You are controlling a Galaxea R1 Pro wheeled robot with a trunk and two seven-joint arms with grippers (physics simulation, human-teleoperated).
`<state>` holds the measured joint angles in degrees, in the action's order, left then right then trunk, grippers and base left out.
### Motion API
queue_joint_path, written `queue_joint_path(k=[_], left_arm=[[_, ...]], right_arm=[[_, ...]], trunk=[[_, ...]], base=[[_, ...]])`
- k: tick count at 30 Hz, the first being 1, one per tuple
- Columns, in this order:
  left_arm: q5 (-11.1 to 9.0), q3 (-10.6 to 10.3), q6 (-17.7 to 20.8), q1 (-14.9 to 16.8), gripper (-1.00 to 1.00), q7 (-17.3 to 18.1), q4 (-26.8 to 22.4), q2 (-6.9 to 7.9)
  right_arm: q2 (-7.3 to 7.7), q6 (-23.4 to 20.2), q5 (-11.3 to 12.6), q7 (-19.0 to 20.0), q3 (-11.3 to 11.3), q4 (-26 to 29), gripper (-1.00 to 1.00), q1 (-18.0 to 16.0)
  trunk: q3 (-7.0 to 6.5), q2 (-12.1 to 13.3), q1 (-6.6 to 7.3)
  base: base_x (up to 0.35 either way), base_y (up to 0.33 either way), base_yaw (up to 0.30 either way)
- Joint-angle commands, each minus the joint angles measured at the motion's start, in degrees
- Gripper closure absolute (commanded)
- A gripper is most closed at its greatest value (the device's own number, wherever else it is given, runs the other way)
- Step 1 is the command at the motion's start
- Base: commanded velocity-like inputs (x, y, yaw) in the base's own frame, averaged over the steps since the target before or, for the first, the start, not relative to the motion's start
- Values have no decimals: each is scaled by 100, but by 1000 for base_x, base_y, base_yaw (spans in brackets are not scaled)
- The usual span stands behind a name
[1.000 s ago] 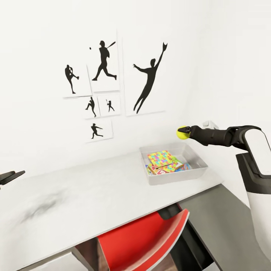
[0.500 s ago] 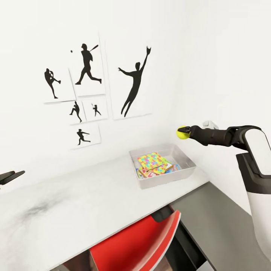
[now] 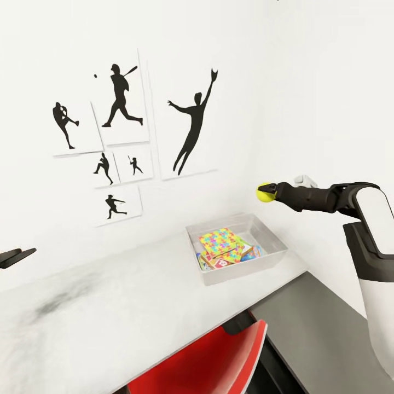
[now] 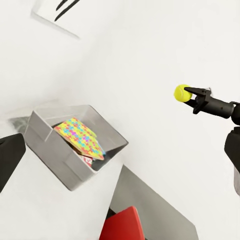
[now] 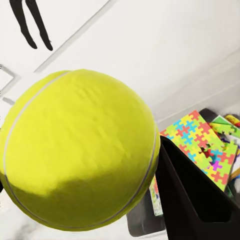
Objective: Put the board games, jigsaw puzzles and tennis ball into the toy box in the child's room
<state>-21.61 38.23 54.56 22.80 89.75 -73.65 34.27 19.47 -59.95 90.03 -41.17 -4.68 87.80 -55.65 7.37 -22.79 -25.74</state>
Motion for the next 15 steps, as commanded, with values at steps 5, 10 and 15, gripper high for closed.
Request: queue_joint_path(k=[5, 10, 15], left_arm=[[8, 0, 63, 6, -100, 25, 0, 1], [8, 0, 64, 7, -100, 25, 0, 1], [8, -3, 64, 6, -100, 25, 0, 1]], right_arm=[[2, -5, 68, -72, -7, 8, 100, -14], [9, -5, 68, -64, -7, 6, 100, -16], [13, -5, 68, -62, -7, 4, 100, -16]], trunk=[[-23, -12, -5], [-29, -12, -5], [-30, -12, -5]], base=[[78, 3, 91], [165, 0, 23], [105, 0, 3]])
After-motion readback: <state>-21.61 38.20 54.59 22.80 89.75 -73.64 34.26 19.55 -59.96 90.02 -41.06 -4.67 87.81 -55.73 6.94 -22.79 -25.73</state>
